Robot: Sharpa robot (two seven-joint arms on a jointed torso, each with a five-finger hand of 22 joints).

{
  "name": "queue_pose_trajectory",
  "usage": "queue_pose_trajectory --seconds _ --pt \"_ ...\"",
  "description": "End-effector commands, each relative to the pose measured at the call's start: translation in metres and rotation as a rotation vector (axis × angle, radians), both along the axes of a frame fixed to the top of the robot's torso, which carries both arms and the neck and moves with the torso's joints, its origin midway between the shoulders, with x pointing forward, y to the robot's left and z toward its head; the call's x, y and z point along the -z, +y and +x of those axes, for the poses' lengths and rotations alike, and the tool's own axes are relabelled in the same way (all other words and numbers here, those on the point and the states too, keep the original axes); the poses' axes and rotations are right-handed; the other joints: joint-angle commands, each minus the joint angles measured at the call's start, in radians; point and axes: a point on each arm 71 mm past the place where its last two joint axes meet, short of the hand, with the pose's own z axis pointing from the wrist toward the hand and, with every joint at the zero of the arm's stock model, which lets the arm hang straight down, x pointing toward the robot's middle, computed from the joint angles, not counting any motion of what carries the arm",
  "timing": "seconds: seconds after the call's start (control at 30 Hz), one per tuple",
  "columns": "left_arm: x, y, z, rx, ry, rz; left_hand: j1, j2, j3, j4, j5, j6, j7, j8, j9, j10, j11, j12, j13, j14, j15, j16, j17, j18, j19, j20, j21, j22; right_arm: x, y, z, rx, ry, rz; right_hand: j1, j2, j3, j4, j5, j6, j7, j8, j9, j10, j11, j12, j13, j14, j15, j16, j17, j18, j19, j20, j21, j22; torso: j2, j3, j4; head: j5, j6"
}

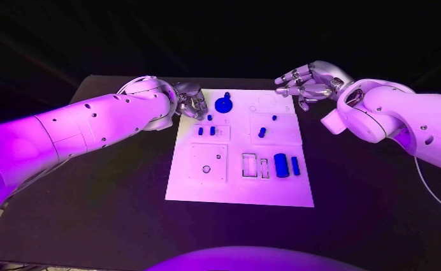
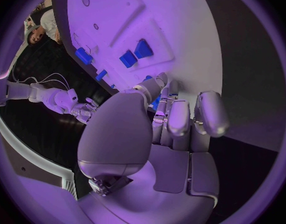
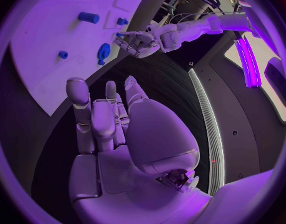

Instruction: Assemble the parts on the task board

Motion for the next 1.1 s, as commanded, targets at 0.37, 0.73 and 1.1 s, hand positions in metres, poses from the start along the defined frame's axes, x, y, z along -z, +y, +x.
queue_pose_trajectory --seconds 0.37,0.73,1.1 --pt "-0.019 0.029 0.000 -0.230 0.026 -0.754 -0.009 0.019 -0.002 -0.003 -0.001 0.066 -0.019 0.042 0.006 0.065 -0.020 0.078 0.039 -0.080 -0.016 -0.155 -0.198 0.054 -0.092 -0.010 -0.250 -0.161 0.005 0.017 -0.007 -0.092 -0.357 -0.730 0.041 -0.024 0.072 -0.054 -0.051 0.141 -0.039 -0.016 -0.004 0.151 -0.029 -0.224 -0.273 0.042 -0.022 -0.017 -0.007 0.010 0.059 -0.016 0.006 0.028 0.000 -0.0003 -0.0022 -0.020 0.022" --pt "-0.022 0.041 -0.013 -0.328 0.183 -1.278 -0.097 0.005 -0.106 0.057 0.001 0.038 -0.018 0.034 -0.006 -0.024 -0.001 0.074 0.034 -0.227 0.007 -0.371 -0.431 0.098 -0.235 0.016 -0.589 -0.385 0.024 0.034 -0.005 -0.131 -0.367 -0.873 0.030 -0.048 0.094 -0.060 -0.052 0.152 -0.027 -0.046 -0.008 0.136 -0.010 -0.287 -0.342 0.044 -0.009 -0.032 -0.019 0.009 0.067 -0.005 0.002 0.024 0.002 -0.0019 0.0016 -0.035 0.034" --pt "-0.022 0.032 -0.026 -0.323 0.244 -1.346 -0.088 0.015 -0.115 0.055 0.001 0.044 -0.021 0.037 -0.007 -0.020 -0.004 0.081 0.034 -0.225 0.005 -0.384 -0.447 0.099 -0.227 0.014 -0.610 -0.404 0.042 0.051 -0.006 -0.197 -0.337 -0.884 0.028 -0.041 0.137 -0.068 -0.058 0.168 -0.046 -0.066 -0.007 0.144 -0.027 -0.319 -0.390 0.047 -0.021 -0.041 -0.027 0.009 0.073 -0.013 0.002 0.026 0.002 -0.0017 0.0025 -0.032 0.031"
